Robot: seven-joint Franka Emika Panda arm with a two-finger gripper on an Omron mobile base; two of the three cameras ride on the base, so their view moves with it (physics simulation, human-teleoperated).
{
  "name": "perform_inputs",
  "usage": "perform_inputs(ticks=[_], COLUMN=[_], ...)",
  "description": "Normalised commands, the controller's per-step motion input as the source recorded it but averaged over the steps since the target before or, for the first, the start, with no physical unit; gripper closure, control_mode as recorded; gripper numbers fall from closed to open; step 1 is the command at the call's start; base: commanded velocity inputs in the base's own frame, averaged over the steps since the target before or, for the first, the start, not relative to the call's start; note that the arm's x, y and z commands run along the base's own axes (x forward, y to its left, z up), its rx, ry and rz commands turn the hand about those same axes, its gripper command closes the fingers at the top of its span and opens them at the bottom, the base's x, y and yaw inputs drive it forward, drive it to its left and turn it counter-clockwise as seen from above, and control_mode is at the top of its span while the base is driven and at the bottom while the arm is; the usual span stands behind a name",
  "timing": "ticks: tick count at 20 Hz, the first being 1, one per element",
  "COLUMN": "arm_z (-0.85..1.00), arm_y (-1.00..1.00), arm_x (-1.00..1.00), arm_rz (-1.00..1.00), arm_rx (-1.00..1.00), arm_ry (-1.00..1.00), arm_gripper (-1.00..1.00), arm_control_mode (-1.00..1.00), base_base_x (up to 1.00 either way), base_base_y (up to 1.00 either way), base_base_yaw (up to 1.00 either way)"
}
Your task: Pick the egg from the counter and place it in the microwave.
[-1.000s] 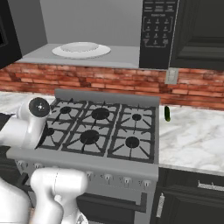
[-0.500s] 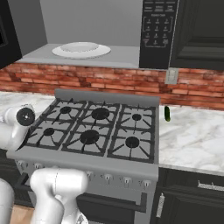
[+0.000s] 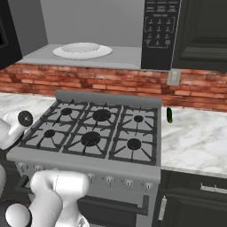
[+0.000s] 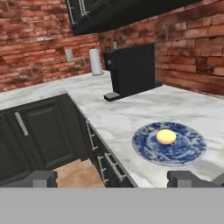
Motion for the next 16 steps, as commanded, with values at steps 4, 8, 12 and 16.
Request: perform_inputs(ticks=[4, 8, 12, 16], arm_z=[-0.06, -0.24, -0.07, -0.03], arm_y=[0.53, 0.41, 0.27, 0.22], arm_x=[0.41, 0.38, 0.29, 0.13], arm_rz=[0.12, 0.04, 0.00, -0.01], arm_rx=[0.00, -0.01, -0.05, -0.08], arm_ry=[0.01, 0.00, 0.00, 0.00], arm_gripper=[-1.00, -1.00, -1.00, -1.00], arm_control_mode=[-1.00, -1.00, -1.00, -1.00], base_base_x=[0.00, 0.00, 0.00, 0.00], base_base_y=[0.00, 0.00, 0.00, 0.00], base_base_yaw=[0.00, 0.00, 0.00, 0.00])
